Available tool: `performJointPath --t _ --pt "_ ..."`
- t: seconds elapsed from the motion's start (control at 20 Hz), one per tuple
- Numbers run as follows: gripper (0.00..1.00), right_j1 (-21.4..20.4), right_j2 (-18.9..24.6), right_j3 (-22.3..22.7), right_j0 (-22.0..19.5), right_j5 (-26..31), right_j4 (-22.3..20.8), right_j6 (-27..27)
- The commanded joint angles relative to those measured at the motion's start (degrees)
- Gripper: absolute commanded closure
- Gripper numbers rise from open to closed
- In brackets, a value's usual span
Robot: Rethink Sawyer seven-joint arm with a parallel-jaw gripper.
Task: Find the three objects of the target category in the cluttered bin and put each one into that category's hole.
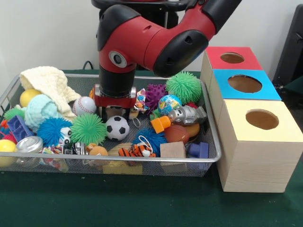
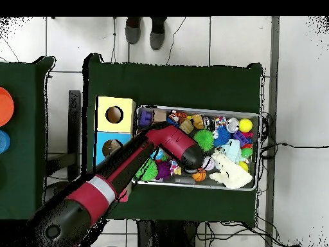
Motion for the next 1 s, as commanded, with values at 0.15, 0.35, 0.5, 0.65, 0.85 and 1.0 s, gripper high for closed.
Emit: performJointPath --t 0.15,0.35,0.5,0.65,0.85,1.0 --pt "0.0 3.3 7.6 2.7 -4.8 6.7 4.4 1.9" --pt "0.0 2.6 5.6 4.6 -3.6 5.7 3.6 2.8" --pt "0.0 0.9 4.9 5.9 -3.0 4.1 3.2 2.7" --pt "0.0 0.5 3.4 6.7 -1.9 1.5 0.9 4.4" --pt "0.0 3.0 3.9 3.9 -2.9 3.2 0.7 5.5" --pt "0.0 4.2 7.5 1.1 -5.2 6.0 3.3 2.9"
